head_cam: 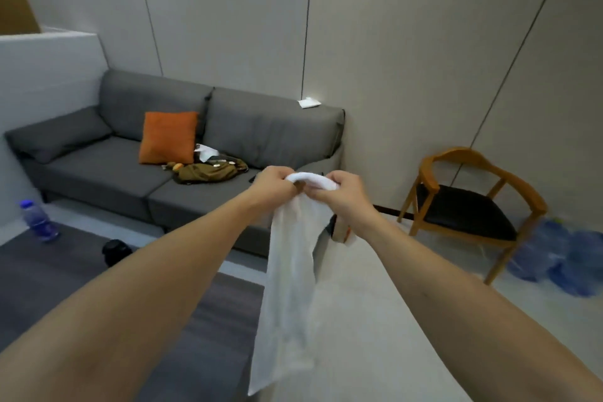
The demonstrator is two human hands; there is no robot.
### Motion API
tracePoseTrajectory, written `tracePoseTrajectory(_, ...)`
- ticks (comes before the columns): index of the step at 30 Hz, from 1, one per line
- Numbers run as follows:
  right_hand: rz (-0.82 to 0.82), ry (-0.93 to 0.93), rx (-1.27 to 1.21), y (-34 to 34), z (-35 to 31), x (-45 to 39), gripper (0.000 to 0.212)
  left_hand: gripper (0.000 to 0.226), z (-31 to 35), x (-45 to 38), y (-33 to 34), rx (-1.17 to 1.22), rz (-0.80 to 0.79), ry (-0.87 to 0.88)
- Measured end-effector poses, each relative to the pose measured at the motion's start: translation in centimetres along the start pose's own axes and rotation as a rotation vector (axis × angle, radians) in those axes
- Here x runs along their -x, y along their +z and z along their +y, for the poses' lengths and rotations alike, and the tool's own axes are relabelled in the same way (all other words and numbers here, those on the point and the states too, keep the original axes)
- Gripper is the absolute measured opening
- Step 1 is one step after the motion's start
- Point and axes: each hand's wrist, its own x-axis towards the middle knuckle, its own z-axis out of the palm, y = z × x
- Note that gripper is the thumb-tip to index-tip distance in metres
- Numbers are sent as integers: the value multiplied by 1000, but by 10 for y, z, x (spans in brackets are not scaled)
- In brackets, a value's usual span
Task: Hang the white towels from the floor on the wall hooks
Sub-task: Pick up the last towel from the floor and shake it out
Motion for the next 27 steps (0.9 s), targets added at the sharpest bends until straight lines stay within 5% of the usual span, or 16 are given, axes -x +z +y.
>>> tracePoseTrajectory(3,-185,29,-85,22,2,-21,22,13,-7,-1,-37,56,168,-69)
tracePoseTrajectory(12,-442,-298,-151,152,-89,-80,24,25,-39,21,-152,162,184,-97)
tracePoseTrajectory(15,-584,-307,-258,196,-113,-99,31,23,-60,21,-206,118,387,-114)
tracePoseTrajectory(20,-933,-340,2,264,-137,-152,30,25,-107,19,-303,-39,791,-175)
tracePoseTrajectory(27,-776,-541,310,383,-191,-240,30,18,-166,57,-457,-224,1199,-388)
